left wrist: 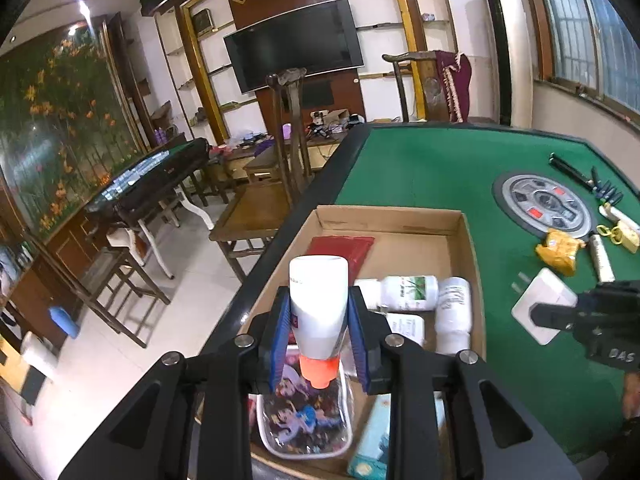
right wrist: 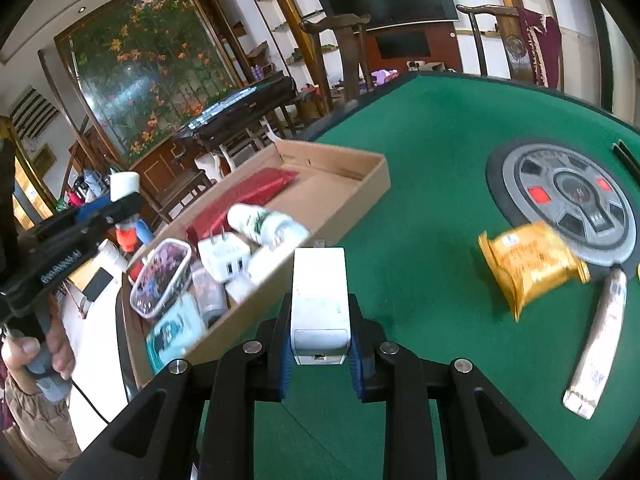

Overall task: Organize objects
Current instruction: 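Carry the orange-capped bottle with the left tool and the white box with the right toward the tray, then lower the orange-capped bottle into the tray with the left tool while the right holds the box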

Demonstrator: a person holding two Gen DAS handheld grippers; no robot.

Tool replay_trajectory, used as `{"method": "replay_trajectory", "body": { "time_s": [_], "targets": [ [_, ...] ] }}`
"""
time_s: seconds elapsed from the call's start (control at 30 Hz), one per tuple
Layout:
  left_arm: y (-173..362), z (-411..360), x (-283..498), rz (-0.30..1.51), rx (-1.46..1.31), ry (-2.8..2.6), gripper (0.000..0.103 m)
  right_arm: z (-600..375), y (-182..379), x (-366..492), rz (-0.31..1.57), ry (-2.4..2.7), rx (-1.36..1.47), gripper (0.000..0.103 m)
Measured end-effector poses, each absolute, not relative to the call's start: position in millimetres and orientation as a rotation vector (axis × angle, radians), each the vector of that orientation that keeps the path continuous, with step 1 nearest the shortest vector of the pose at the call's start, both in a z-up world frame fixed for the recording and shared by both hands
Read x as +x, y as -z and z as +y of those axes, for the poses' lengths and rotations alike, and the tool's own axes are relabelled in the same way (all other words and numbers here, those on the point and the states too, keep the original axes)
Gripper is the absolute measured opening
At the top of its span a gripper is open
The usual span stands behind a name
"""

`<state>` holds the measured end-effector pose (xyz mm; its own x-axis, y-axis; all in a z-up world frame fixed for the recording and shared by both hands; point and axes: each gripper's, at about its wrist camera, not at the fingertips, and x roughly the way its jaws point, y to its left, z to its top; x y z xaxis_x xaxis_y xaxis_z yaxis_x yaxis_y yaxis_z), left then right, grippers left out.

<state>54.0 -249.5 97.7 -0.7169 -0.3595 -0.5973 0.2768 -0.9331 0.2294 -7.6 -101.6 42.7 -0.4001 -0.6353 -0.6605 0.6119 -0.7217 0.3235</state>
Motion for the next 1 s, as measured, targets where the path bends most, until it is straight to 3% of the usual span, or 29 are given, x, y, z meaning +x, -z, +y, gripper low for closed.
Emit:
{"method": "replay_trajectory", "body": {
  "time_s": [0.73,1.0],
  "targets": [
    [-79,-263,13,-0.198,1.041,2.574,0.027,-134,-66,-56,-0.072,2.133,0.972,0.025],
    [-83,-274,10,-0.108,1.078,2.607,0.027,-152,-90,-74,-0.053,2.099,0.880,0.025]
  ]
}}
